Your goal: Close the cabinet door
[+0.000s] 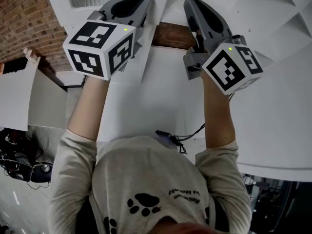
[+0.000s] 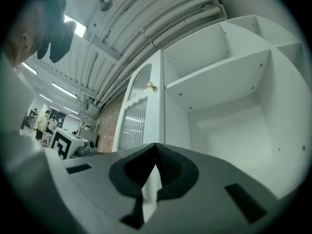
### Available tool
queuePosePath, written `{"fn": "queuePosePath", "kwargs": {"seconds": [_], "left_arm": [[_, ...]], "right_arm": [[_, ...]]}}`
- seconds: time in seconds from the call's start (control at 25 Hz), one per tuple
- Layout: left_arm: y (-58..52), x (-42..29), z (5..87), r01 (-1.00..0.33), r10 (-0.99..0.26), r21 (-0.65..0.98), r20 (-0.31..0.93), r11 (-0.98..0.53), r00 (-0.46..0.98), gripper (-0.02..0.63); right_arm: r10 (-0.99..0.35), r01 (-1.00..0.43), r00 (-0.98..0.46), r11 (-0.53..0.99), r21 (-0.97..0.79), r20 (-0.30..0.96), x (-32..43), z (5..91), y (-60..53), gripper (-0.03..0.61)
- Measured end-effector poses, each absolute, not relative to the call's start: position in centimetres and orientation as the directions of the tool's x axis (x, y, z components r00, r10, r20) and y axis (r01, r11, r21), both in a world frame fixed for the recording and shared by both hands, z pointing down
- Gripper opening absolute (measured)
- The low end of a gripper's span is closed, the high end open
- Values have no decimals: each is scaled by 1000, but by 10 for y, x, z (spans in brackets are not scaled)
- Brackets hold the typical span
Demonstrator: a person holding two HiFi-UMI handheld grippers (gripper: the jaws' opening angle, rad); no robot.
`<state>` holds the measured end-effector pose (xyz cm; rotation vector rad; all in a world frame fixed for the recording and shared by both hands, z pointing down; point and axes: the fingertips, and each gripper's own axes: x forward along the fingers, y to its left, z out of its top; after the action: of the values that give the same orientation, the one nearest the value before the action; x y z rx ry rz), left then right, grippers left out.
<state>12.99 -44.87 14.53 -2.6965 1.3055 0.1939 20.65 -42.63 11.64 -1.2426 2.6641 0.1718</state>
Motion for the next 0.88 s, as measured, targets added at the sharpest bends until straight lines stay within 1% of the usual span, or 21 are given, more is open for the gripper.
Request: {"fn": "queuePosePath", "kwargs": {"seconds": [0.24, 0.64, 0.88], "left_arm": [[-412, 122, 147, -804, -783, -79, -187, -589, 593, 8], [-349, 97, 163, -874, -847, -194, -226, -445, 481, 8], [-317, 93, 192, -887, -863, -170, -212, -430, 459, 8]], "right_arm": [[-783, -817, -564, 574, 44, -261, 204, 120, -402, 9], [-835, -886, -459, 456, 85, -303, 203, 150, -352, 9], [-863, -910, -414, 395, 124, -290, 200, 184, -320, 9]]}}
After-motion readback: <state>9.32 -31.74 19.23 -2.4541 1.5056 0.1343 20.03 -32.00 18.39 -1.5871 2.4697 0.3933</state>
